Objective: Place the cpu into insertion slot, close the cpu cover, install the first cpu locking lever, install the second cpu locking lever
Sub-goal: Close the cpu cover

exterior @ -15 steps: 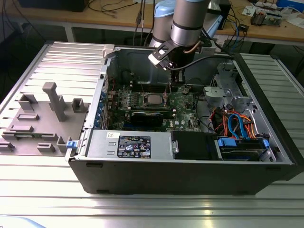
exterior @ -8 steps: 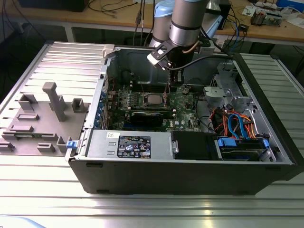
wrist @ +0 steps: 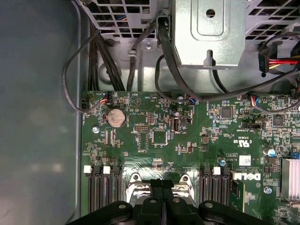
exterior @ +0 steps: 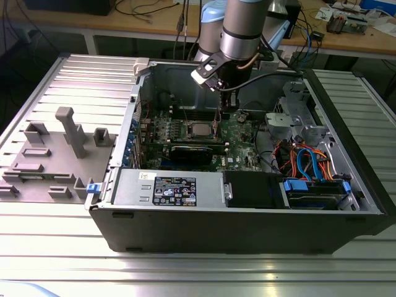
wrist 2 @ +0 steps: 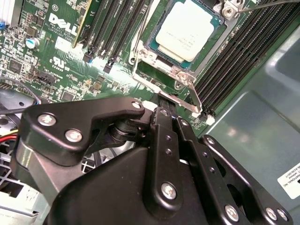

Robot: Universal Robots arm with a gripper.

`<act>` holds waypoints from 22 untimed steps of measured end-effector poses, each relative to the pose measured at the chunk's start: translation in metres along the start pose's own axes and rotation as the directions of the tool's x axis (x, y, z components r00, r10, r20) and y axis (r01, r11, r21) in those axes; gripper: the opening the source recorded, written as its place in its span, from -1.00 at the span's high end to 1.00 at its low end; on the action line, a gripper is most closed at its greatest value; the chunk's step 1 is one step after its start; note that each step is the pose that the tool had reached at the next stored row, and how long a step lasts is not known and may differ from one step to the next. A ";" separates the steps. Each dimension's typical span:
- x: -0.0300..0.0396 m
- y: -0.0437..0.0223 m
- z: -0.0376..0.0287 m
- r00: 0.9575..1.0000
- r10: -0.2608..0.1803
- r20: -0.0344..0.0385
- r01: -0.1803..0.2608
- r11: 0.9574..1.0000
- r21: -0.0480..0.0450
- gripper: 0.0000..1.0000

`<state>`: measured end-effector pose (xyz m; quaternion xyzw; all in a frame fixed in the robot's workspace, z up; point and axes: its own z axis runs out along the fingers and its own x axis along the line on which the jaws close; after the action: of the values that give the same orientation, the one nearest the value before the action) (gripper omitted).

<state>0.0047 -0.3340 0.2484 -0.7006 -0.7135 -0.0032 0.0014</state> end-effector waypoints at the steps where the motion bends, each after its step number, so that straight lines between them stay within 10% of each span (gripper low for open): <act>1: 0.0000 -0.0004 0.0000 1.000 0.000 0.000 0.000 1.000 0.000 0.79; 14: 0.0001 -0.0056 0.0001 1.000 0.000 0.000 0.000 1.000 0.000 0.79; 22: 0.0005 -0.0332 0.0100 1.000 0.000 0.000 0.000 1.000 0.000 0.79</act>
<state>-0.0285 -0.3340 0.2383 -0.7006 -0.7136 -0.0033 0.0014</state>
